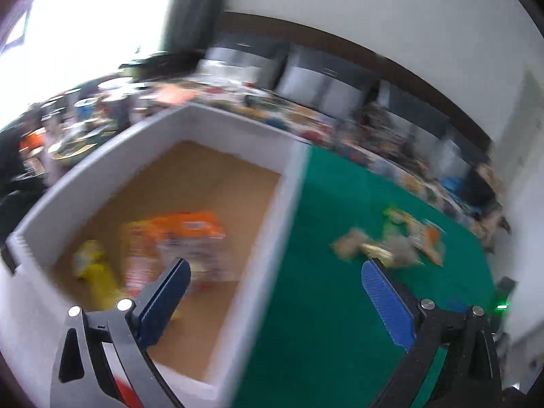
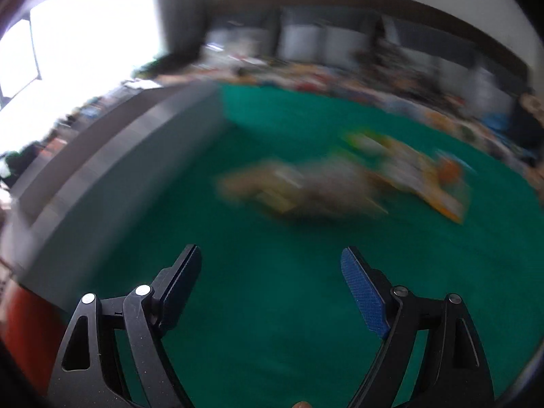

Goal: Organize snacks
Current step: 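Withdraw both tools from the box back over the table, then move the left tool to the cream wafer bar and grasp it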

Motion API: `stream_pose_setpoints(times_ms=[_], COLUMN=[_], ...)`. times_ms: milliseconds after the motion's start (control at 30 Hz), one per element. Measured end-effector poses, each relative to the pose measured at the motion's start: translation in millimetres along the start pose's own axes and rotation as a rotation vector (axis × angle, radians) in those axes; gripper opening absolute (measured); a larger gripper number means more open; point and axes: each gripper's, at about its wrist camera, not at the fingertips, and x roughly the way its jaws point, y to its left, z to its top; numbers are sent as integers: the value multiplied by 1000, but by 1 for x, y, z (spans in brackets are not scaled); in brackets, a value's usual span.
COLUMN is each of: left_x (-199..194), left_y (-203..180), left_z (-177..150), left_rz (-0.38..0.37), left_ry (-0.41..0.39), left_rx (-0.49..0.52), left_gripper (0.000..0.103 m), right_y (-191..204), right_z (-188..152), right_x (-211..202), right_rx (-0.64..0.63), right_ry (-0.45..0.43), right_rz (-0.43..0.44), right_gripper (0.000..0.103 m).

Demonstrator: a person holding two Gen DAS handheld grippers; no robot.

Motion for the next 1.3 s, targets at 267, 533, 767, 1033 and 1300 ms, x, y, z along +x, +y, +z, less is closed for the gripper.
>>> stream_pose_setpoints(times_ms=[267,533,767,1033,1300], left_x=[90,158,192,203,205], left_y=[-126,-173,-178,-172,-171], left_z=[-66,-106,-114,-119,-119], left_rz=[-91,-27,1,7,2], left_ry=[225,274,280,258,244], left_rx=[192,341,399,403,413], left_gripper=[102,102,102,101,103], right_y=[-144,-191,-210,-207,-207], right_z=[-76,-111,-116,-116,-116], right_x=[-17,-31,-26,-25,-25], right_rx=[162,263,344,332,332], right_ry=[56,53,71,84,85], right_rz=[-270,-312,-293,-302,-304], right_gripper=[86,87,88,90,90])
